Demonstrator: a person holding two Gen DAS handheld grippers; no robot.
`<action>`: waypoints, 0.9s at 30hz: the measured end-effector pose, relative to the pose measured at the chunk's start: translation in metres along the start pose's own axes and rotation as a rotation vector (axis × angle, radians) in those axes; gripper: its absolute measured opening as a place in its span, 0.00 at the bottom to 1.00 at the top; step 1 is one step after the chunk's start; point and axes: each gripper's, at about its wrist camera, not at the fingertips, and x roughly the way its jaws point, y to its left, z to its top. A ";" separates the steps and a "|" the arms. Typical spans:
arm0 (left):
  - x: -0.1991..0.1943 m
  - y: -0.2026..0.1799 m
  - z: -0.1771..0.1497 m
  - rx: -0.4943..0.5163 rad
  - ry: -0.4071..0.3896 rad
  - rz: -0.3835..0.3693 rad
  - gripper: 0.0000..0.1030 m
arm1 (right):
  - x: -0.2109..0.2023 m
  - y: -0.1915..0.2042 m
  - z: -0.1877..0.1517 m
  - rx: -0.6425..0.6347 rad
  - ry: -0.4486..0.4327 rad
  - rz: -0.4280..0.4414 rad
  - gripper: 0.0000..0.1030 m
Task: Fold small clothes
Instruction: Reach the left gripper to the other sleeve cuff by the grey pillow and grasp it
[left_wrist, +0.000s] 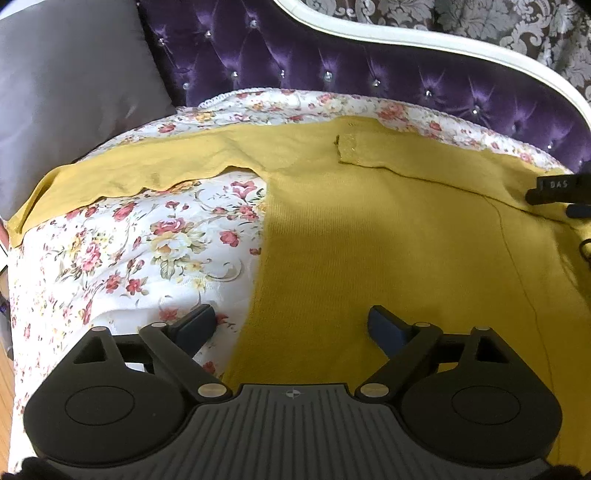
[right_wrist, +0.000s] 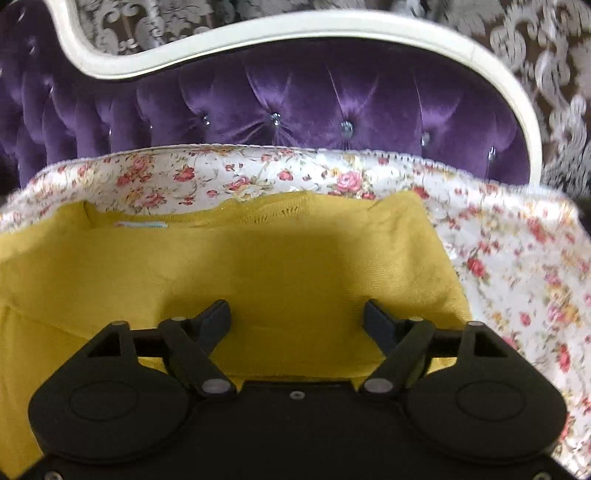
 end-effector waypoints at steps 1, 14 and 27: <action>-0.001 0.001 0.004 -0.007 0.010 -0.010 0.86 | -0.002 0.001 -0.003 -0.005 -0.010 -0.009 0.90; 0.049 -0.004 0.128 -0.112 0.006 -0.179 0.82 | 0.004 -0.005 -0.012 0.017 -0.043 0.034 1.00; 0.116 -0.022 0.147 -0.043 0.014 -0.025 0.13 | 0.004 -0.004 -0.012 0.014 -0.050 0.033 1.00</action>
